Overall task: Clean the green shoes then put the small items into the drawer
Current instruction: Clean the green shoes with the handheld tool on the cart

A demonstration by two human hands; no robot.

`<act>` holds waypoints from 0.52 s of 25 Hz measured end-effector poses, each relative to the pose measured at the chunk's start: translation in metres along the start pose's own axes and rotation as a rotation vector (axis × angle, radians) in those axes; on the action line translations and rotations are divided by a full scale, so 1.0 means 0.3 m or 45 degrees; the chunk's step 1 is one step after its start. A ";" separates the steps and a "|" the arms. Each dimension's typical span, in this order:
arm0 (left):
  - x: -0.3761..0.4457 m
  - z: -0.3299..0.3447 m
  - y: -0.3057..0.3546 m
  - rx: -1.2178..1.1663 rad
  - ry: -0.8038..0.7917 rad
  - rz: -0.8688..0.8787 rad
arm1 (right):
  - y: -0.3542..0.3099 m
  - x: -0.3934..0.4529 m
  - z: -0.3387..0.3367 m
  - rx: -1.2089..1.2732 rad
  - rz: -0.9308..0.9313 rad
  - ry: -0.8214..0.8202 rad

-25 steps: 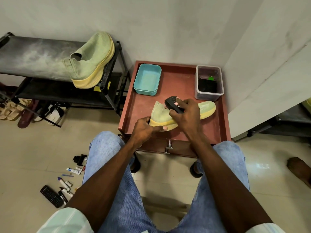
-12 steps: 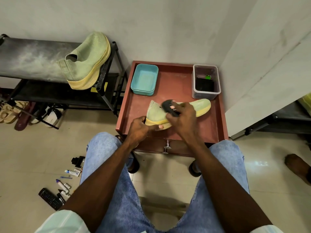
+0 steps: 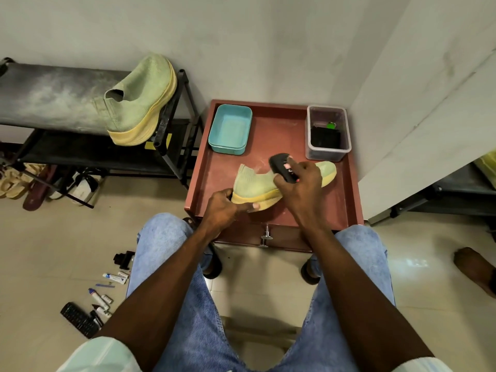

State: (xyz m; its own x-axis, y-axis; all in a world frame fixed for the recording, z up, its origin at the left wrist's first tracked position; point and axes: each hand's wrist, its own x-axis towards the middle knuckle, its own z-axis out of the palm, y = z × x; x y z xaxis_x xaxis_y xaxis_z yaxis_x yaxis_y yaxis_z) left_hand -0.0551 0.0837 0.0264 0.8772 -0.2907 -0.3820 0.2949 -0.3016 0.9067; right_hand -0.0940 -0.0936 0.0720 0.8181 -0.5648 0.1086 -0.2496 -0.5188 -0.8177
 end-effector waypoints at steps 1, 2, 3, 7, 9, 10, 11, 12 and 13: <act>-0.001 0.000 0.001 0.020 0.015 0.015 | -0.037 -0.033 0.017 0.016 -0.147 -0.085; 0.005 0.001 -0.003 0.046 0.039 0.030 | -0.063 -0.084 0.049 -0.048 -0.309 -0.209; 0.008 0.004 -0.005 0.070 0.056 0.046 | -0.047 -0.106 0.077 -0.122 -0.454 -0.278; 0.000 0.008 0.006 0.041 0.020 0.036 | 0.014 0.017 -0.004 -0.072 -0.026 -0.059; 0.000 0.005 0.010 0.041 0.030 0.048 | -0.017 -0.023 0.002 0.037 -0.147 -0.073; 0.005 0.004 0.004 0.052 0.045 0.059 | -0.048 -0.068 0.027 0.026 -0.293 -0.176; 0.006 0.004 0.001 0.061 0.059 0.077 | -0.048 -0.104 0.055 -0.031 -0.428 -0.284; 0.008 0.004 -0.001 0.056 0.063 0.083 | -0.042 -0.100 0.053 -0.068 -0.480 -0.375; 0.006 0.004 0.002 0.023 0.051 0.078 | -0.037 -0.070 0.035 -0.059 -0.393 -0.399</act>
State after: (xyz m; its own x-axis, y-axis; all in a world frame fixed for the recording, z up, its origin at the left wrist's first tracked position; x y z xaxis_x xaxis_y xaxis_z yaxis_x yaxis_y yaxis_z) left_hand -0.0538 0.0818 0.0261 0.9079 -0.2725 -0.3185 0.2340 -0.3009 0.9245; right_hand -0.1029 -0.0693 0.0729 0.9738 -0.1602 0.1612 0.0143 -0.6649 -0.7468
